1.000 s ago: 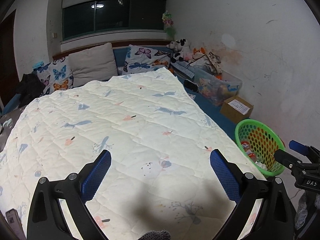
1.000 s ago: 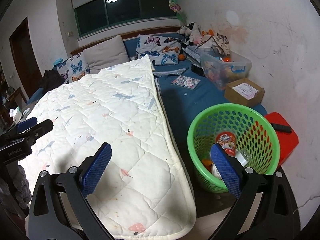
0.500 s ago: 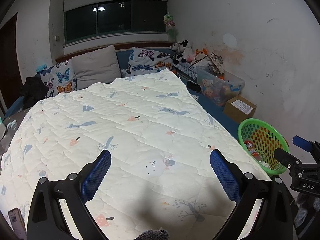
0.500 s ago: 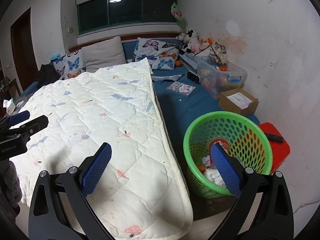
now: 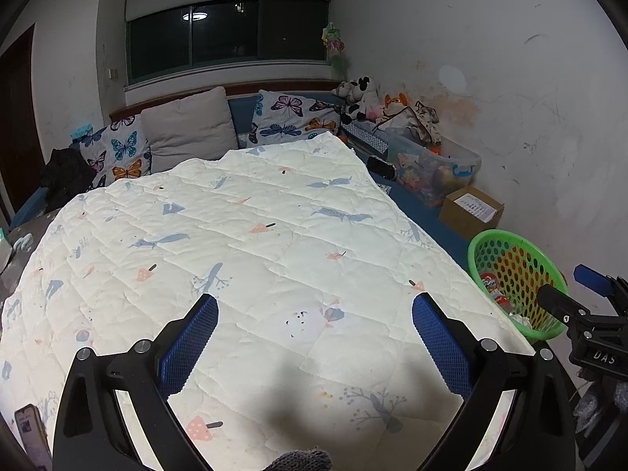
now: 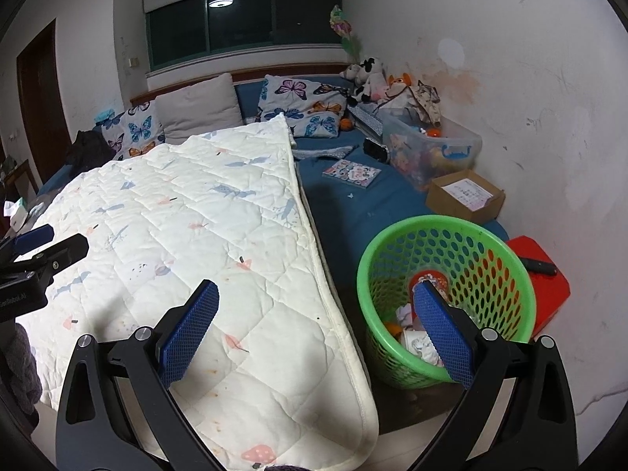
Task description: Collect trash
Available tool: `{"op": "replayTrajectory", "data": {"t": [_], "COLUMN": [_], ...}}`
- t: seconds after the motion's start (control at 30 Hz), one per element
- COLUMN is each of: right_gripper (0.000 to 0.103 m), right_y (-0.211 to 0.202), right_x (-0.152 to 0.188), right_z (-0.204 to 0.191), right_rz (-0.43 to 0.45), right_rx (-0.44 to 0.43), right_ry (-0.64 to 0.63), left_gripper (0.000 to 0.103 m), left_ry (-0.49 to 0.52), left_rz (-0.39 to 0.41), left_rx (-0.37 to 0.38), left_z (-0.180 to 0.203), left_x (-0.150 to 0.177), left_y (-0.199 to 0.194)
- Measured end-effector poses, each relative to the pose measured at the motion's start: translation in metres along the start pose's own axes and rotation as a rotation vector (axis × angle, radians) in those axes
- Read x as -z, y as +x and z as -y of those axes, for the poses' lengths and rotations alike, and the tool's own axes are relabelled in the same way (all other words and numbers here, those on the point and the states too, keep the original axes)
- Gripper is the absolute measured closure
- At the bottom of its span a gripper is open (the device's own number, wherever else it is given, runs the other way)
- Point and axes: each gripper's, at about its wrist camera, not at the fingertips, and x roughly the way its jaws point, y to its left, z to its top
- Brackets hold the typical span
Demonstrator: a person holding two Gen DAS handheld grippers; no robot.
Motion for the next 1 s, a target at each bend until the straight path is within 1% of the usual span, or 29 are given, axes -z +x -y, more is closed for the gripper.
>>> {"op": "replayTrajectory", "data": {"t": [0.37,1.0], "right_gripper": [0.004,0.004], "right_y": [0.0021,0.0036], "right_x": [0.0006,0.0019], "right_z": [0.0021,0.0000], "right_rz": [-0.009,-0.011], "right_rx": [-0.003,-0.008], "right_ry": [0.010,0.007], "left_gripper": [0.007,0.007], "left_ry": [0.004,-0.005], "left_rz": [-0.001,-0.003], "left_rx": [-0.016,-0.018], "left_z": [0.0018,0.0008], "left_x": [0.0021,0.0048], "left_y": [0.0012,0.0021]}}
